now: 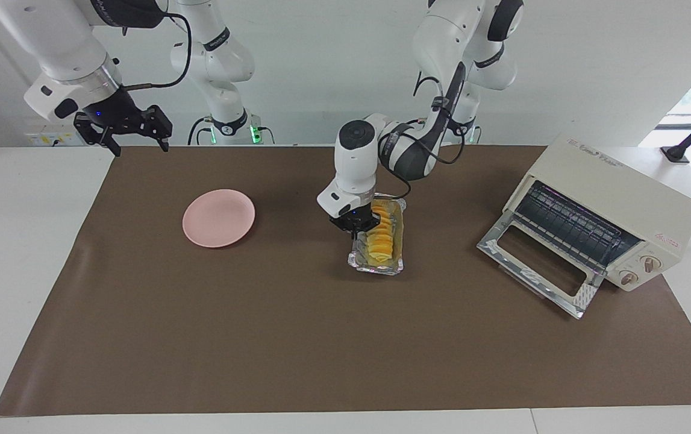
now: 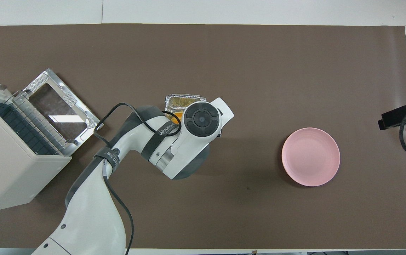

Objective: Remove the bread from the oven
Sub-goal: 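Pull the foil tray out of the oven with the left gripper, then set the foil tray on the table and release with the left gripper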

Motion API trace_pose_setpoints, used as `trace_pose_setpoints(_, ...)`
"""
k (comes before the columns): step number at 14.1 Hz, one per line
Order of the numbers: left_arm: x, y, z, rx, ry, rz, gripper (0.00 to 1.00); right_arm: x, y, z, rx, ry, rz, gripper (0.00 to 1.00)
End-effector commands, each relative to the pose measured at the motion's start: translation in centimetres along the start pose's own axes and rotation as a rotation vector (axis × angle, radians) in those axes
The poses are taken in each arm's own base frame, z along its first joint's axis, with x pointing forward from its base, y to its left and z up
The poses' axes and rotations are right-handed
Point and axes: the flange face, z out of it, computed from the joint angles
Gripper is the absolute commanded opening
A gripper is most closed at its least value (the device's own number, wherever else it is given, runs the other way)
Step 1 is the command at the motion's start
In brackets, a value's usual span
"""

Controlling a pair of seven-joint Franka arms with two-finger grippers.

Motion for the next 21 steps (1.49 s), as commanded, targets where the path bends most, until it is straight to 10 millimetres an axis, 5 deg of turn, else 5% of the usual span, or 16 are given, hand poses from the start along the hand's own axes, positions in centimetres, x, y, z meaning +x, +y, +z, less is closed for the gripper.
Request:
trace_pose_setpoints(1, 1.0, -0.5, 0.2, -0.014, 0.0, -0.027, 0.0, -0.7, -0.1, 0.0, -0.014, -0.003, -0.018, 1.0)
trace_pose_setpoints(4, 0.9, -0.9, 0.5, -0.008, -0.016, -0.037, 0.0, -0.6, -0.4, -0.1, -0.012, 0.002, -0.022, 1.0)
trace_pose_setpoints(5, 1.2, -1.1, 0.5, -0.029, -0.02, -0.086, 0.14, -0.7, -0.5, -0.1, -0.013, 0.004, -0.02, 1.0)
trace_pose_setpoints(7, 1.5, -1.1, 0.1, -0.057, -0.029, -0.171, 0.2, -0.7, -0.9, -0.1, -0.015, 0.006, -0.025, 1.0)
trace_pose_setpoints(8, 1.5, -1.2, 0.0, -0.056, -0.03, -0.179, 0.28, -0.6, -1.2, -0.1, -0.016, 0.006, -0.031, 1.0)
trace_pose_setpoints(11, 2.6, -3.0, -1.0, -0.05, -0.022, -0.212, 0.74, -0.3, -2.9, 0.3, -0.019, 0.006, -0.025, 1.0)
trace_pose_setpoints(12, 3.5, -4.9, -2.1, -0.043, -0.013, -0.242, 0.91, 0.0, -5.0, 0.7, -0.025, 0.016, -0.006, 1.0)
trace_pose_setpoints(13, 4.2, -7.0, -5.4, -0.058, 0.027, -0.273, 1.0, 0.2, -7.2, 1.2, -0.029, 0.024, 0.022, 1.0)
trace_pose_setpoints(17, 6.2, -22.1, -14.9, -0.058, 0.066, -0.463, 1.0, 2.3, -16.7, 5.3, -0.023, 0.079, 0.091, 1.0)
trace_pose_setpoints(19, 5.5, -30.0, -17.9, -0.041, 0.049, -0.456, 1.0, 4.9, -23.0, 9.4, -0.005, 0.089, 0.148, 1.0)
trace_pose_setpoints(21, 3.8, -35.4, -19.9, -0.025, 0.005, -0.406, 1.0, 7.0, -29.9, 14.3, 0.024, 0.116, 0.207, 1.0)
